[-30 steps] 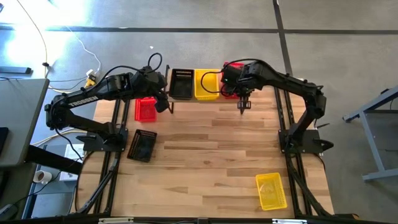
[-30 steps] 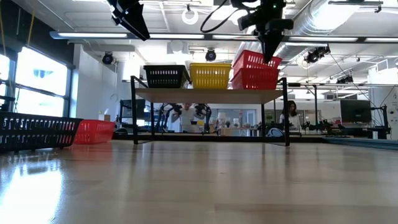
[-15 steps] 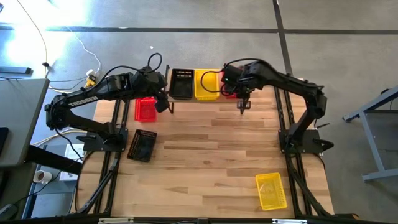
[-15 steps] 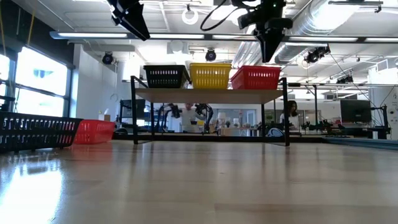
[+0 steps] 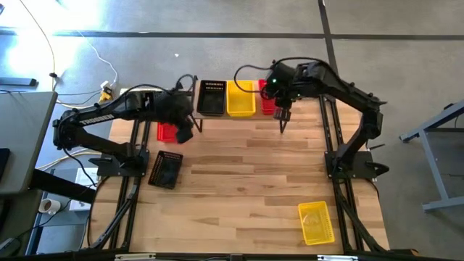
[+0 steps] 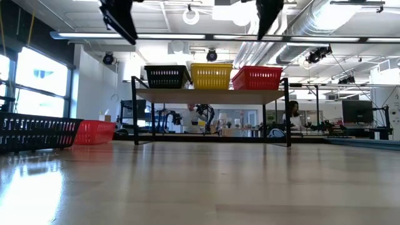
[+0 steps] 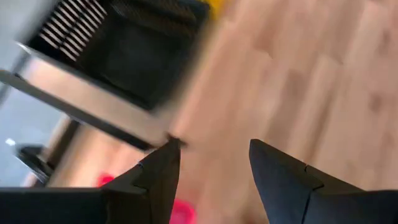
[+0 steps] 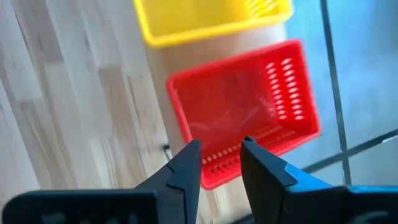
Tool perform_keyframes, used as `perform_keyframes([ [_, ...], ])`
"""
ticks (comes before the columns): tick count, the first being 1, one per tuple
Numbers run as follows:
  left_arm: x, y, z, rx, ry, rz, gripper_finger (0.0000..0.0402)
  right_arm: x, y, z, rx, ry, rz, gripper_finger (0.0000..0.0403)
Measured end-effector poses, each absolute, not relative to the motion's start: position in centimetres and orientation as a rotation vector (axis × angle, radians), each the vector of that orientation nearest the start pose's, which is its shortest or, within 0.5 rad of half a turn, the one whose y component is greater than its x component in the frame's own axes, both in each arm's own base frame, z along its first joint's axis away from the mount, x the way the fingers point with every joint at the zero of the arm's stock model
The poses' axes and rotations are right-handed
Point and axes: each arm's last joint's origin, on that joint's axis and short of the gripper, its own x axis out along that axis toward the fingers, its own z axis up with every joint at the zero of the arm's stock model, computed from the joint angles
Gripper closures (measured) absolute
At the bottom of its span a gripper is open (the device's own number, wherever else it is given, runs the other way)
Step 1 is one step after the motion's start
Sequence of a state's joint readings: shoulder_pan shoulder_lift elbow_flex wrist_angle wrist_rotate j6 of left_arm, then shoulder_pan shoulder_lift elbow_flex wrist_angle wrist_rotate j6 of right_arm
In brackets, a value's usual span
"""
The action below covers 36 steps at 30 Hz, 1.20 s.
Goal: Stack baskets on shelf by color
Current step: Stack the black bin on top of the black bin on the shelf
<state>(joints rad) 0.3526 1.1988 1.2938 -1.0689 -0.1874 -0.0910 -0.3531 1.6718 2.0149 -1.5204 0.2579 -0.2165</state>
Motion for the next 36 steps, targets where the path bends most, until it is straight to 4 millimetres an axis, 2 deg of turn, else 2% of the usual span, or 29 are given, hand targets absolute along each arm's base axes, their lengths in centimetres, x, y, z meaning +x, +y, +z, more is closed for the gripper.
perform_keyframes([
  [7,19.9,4.0,34.4,-0.156,1.12,0.369,0.022,26.7,-10.6,44.8,-0.06,1.078,-0.489,0.0304],
  [13,19.6,0.2,34.1,-0.1,1.191,0.235,0.022,26.3,-10.4,46.0,0.023,1.002,-0.531,0.0304],
  [22,18.7,-5.3,34.0,-0.045,1.202,0.085,0.022,26.5,-9.8,46.0,0.16,0.974,-0.488,0.0304],
  [31,17.4,-8.2,33.9,-0.006,1.174,0.107,0.022,27.4,-6.8,46.0,0.176,0.966,-0.407,0.0304],
  [33,17.3,-8.7,33.2,-0.01,1.181,0.109,0.022,27.6,-6.0,46.0,0.179,0.965,-0.389,0.0304],
  [36,16.8,-9.2,30.9,-0.01,1.254,0.12,0.022,27.8,-4.8,46.0,0.175,0.964,-0.361,0.0304],
])
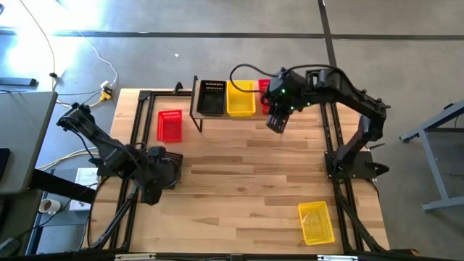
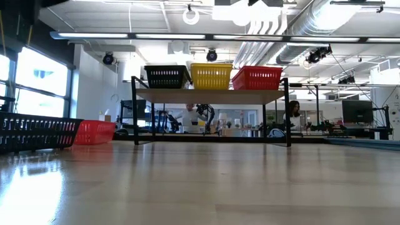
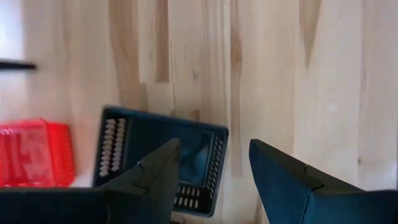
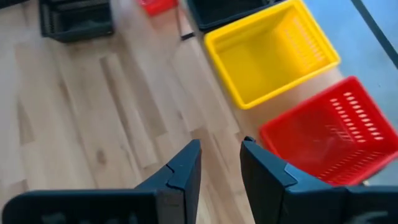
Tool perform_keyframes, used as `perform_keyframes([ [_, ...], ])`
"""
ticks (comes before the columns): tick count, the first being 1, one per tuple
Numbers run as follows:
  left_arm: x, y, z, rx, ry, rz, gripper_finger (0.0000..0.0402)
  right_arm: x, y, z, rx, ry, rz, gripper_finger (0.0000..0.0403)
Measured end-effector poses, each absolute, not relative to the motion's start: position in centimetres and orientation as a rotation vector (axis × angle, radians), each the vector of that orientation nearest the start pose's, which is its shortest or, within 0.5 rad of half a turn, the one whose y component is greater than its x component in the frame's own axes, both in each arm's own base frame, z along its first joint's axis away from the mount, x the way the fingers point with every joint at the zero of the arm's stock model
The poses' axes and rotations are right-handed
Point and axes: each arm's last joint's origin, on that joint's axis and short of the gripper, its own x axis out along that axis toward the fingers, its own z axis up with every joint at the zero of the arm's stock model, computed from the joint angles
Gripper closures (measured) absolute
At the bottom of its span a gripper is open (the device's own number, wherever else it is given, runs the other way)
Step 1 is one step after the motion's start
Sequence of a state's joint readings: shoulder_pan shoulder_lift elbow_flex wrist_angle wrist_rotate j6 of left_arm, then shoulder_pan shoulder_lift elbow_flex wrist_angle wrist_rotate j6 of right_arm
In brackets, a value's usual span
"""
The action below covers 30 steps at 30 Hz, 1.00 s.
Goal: Stack baskets on shelf by color
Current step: Stack the black bin on top of the black bin on the shelf
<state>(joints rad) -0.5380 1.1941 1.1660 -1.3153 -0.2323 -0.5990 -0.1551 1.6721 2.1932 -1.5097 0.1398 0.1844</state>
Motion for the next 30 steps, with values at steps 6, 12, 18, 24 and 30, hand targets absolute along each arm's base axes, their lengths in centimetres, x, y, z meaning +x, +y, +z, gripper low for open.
perform_keyframes([
  [6,16.4,-10.2,27.5,0.003,1.277,0.091,0.022,28.1,-2.8,46.0,0.14,0.966,-0.301,0.0304],
  [12,16.0,-10.3,24.7,-0.006,1.332,0.083,0.022,28.2,-1.7,46.0,0.162,0.962,-0.289,0.0304],
  [18,15.3,-10.1,22.3,-0.054,1.422,0.076,0.022,28.2,-1.2,46.0,0.16,0.962,-0.278,0.0304],
  [24,15.1,-10.0,20.7,-0.094,1.443,0.071,0.022,28.2,-1.2,46.0,0.168,0.958,-0.291,0.0304],
  [30,14.5,-9.6,19.4,-0.096,1.477,0.123,0.022,28.2,-1.2,46.0,0.168,0.958,-0.292,0.0304],
])
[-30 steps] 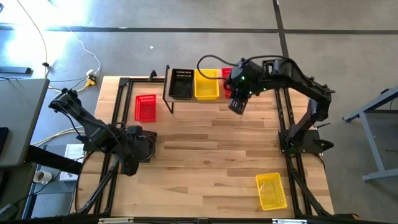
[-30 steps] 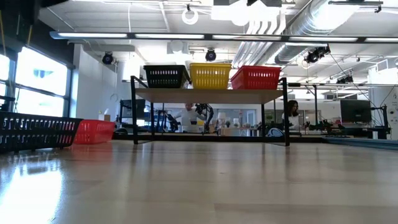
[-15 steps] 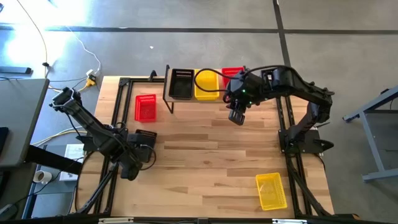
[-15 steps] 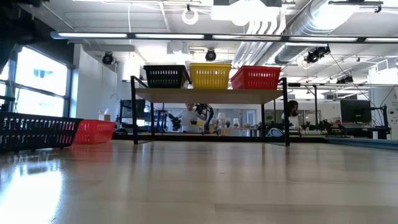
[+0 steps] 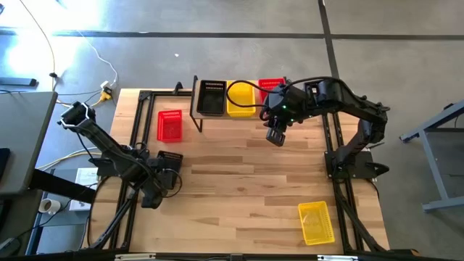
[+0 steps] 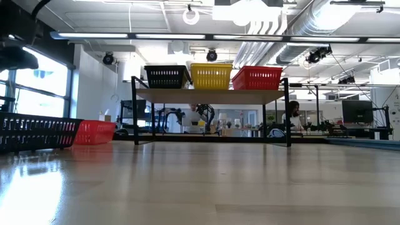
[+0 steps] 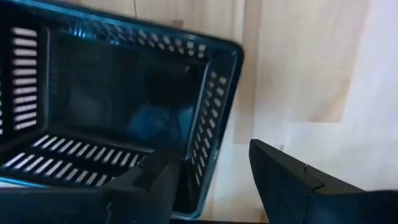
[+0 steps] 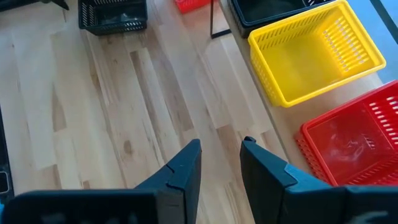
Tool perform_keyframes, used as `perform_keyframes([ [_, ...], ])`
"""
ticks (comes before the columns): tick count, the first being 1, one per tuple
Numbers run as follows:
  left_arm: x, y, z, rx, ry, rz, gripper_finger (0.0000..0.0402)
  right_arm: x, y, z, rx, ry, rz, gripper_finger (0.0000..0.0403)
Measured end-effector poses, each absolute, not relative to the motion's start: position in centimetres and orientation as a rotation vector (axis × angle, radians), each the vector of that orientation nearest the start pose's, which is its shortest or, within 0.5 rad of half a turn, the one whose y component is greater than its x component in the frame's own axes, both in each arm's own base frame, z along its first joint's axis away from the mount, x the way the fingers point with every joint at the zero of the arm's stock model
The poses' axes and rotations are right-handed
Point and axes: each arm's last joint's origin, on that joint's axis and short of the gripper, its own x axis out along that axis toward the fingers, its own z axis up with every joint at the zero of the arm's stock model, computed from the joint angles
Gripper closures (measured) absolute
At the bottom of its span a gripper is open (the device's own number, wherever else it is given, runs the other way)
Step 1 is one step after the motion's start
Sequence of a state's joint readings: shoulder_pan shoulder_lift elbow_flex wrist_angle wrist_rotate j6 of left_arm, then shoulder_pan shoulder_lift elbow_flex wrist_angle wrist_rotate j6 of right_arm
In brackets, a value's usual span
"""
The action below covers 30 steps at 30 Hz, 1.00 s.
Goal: Stack baskets on shelf by color
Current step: Stack the black bin on top of the black bin on the shelf
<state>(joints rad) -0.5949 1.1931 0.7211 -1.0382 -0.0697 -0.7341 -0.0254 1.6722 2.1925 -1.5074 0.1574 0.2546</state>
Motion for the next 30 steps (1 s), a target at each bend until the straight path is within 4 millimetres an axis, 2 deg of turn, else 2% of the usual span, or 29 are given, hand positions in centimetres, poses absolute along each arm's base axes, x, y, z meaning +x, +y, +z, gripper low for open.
perform_keyframes([
  [10,14.1,-9.3,17.9,-0.102,1.495,0.118,0.0229,28.2,-1.2,46.0,0.177,0.956,-0.298,0.0304],
  [16,13.6,-9.1,16.9,-0.101,1.52,0.119,0.0281,28.2,-1.2,46.0,0.177,0.956,-0.298,0.0304],
  [24,14.1,-9.4,16.9,-0.149,1.475,0.103,0.0385,28.3,-1.2,46.0,0.177,0.956,-0.298,0.0304],
  [30,14.8,-9.9,17.6,-0.216,1.415,0.099,0.0388,28.3,-1.2,46.0,0.177,0.956,-0.298,0.0304],
])
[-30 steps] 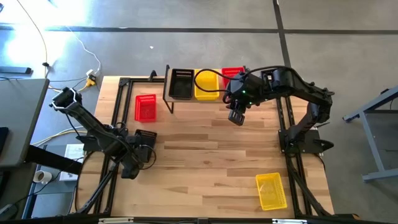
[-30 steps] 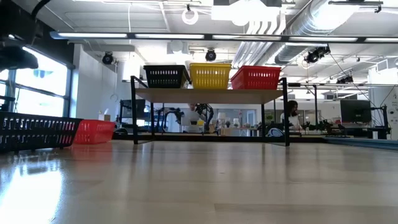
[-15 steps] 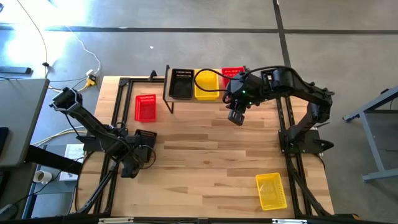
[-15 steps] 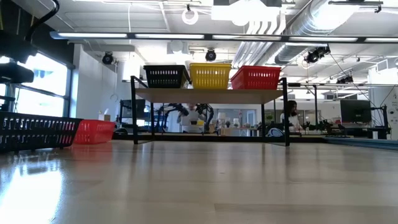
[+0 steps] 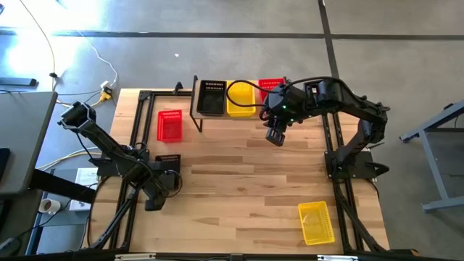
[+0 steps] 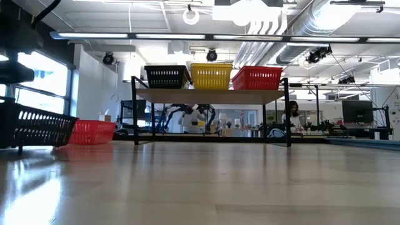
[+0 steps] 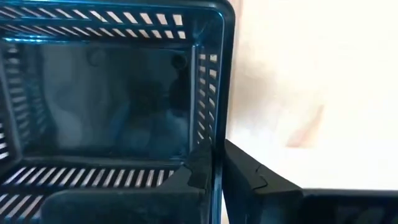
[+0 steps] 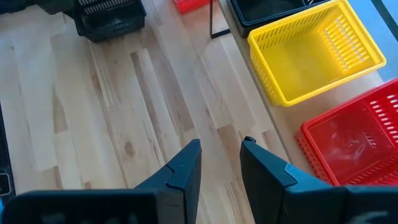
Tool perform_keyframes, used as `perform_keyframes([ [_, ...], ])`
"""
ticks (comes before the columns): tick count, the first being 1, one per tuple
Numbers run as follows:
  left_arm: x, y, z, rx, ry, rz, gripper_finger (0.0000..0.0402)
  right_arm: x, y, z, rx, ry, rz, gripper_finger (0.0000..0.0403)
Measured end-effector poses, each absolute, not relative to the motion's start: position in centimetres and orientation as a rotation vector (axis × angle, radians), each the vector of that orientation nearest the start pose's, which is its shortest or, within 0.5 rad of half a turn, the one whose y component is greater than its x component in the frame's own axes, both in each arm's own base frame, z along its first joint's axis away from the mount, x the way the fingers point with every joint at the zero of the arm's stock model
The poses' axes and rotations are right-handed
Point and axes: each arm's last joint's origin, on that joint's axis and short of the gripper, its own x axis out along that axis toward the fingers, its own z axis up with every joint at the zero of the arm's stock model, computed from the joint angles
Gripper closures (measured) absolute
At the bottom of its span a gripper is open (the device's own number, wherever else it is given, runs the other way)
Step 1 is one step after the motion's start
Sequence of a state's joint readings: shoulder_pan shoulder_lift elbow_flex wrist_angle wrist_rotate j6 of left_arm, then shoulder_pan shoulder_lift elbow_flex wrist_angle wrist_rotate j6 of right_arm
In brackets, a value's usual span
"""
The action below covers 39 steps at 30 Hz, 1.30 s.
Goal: Stack baskets on shelf by color
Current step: Stack the black bin on top of the black bin on the shelf
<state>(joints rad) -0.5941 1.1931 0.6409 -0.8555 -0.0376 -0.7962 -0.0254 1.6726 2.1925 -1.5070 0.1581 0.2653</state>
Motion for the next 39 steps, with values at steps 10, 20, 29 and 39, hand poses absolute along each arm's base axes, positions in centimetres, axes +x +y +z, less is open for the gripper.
perform_keyframes([
  [10,17.2,-10.9,22.3,-0.22,1.222,0.076,0.0398,28.2,-1.3,46.0,0.151,0.949,-0.341,0.0304],
  [20,20.0,-8.7,27.5,-0.157,1.039,0.134,0.0399,28.2,-1.5,46.0,0.115,0.938,-0.404,0.0304],
  [29,20.8,-5.1,33.3,0.018,0.958,0.221,0.04,28.1,-2.5,46.0,0.068,0.948,-0.416,0.0304],
  [39,21.1,-0.2,38.1,0.209,0.867,0.335,0.0401,27.8,-4.8,46.1,-0.006,0.966,-0.487,0.0304],
])
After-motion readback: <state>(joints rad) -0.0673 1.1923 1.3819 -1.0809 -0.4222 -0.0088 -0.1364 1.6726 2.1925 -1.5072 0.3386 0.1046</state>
